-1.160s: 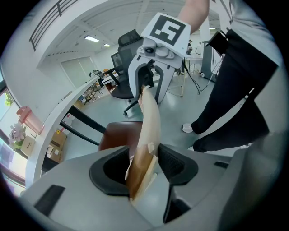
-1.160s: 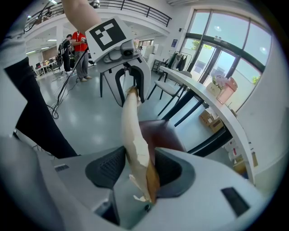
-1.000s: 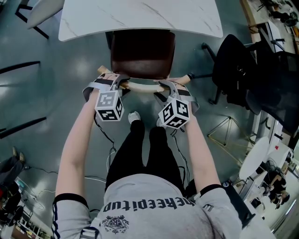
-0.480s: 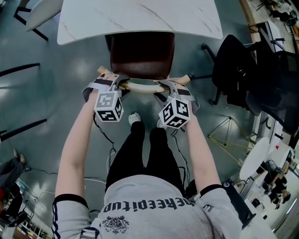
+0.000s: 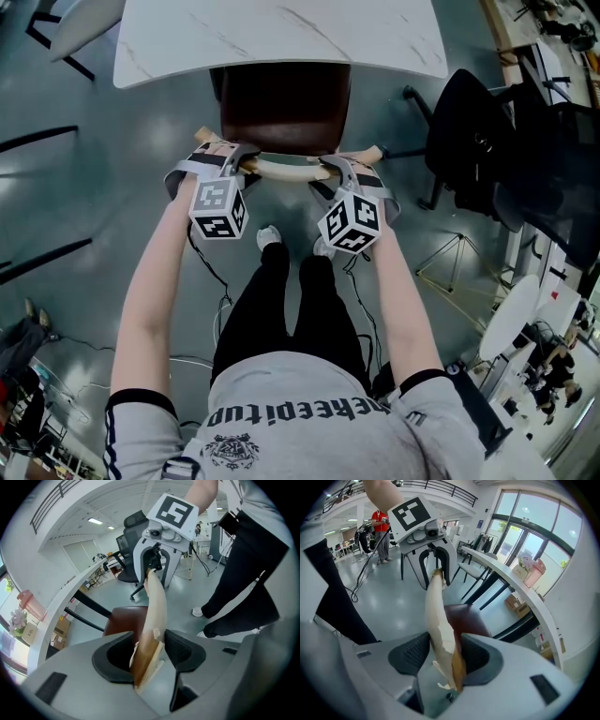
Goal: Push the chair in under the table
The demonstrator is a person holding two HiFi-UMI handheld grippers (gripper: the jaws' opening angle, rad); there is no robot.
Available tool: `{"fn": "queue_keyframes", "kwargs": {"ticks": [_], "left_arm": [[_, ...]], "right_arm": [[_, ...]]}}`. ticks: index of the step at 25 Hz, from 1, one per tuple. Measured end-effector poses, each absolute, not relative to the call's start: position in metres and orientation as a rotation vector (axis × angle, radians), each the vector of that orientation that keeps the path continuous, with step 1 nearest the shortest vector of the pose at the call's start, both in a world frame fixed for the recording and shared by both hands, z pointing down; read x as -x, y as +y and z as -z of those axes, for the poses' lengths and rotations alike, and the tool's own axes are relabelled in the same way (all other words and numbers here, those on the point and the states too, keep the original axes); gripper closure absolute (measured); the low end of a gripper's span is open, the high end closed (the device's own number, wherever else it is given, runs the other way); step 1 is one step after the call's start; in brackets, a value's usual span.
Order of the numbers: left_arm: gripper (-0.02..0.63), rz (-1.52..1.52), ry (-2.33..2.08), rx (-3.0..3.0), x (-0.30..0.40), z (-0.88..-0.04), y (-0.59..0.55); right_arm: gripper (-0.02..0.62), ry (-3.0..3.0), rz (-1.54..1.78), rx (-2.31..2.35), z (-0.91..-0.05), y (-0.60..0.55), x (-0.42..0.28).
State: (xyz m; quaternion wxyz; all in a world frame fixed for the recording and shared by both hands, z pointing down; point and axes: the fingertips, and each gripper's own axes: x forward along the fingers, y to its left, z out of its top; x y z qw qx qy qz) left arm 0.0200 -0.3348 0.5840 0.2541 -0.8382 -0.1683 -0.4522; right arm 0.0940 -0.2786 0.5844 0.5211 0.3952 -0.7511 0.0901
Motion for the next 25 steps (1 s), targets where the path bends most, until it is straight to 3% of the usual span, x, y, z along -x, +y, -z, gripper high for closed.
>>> {"fn": "queue_keyframes", "kwargs": {"ticks": [14, 20, 22, 25], "left_arm": [[0.390, 1.197, -0.311, 2.302, -0.013, -0.573, -0.331], [0.437, 1.163, -0.198, 2.417, -0.003, -0.552, -0.325], [0.496, 1.160, -0.135, 2.472, 0.000, -0.546, -0.324], [0.560, 1.145, -0.037, 2.539, 0.004, -0.534, -0.323]], "right_arm": [[0.363, -1.816, -0.299, -1.064, -0.571, -0.275, -0.089], [0.416, -1.870, -0.277, -1.112, -0.548, -0.267, -0.076], [0.511, -1.874, -0.262, -1.151, -0.540, -0.265, -0.074], [0.574, -1.908, -0.250, -1.173, -0.524, -0.262, -0.067]]}}
